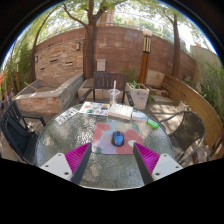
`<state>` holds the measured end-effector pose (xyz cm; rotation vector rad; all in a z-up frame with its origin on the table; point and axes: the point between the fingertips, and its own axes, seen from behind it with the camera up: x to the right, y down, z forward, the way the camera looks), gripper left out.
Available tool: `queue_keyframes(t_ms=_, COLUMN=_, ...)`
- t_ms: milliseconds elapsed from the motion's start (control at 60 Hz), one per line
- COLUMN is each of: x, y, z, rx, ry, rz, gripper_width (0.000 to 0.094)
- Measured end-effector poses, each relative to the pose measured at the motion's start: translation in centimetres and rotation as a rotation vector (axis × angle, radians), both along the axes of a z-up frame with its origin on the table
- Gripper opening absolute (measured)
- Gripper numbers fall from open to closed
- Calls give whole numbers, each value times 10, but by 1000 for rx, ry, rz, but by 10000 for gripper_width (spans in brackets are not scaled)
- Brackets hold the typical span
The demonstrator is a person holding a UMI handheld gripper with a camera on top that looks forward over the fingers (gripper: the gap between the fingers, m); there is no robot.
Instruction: Arrange mouse
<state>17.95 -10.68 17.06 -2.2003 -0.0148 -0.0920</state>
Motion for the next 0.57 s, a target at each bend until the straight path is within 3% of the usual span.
queue_keyframes(t_ms=267, x=-30, y=-104, z=40, rx=26, ry=-13, rz=-10, gripper_width=857)
queue_keyframes(t_ms=567, x=-30, y=-139, z=50, rx=30, ry=-29, rz=-32, gripper_width=855)
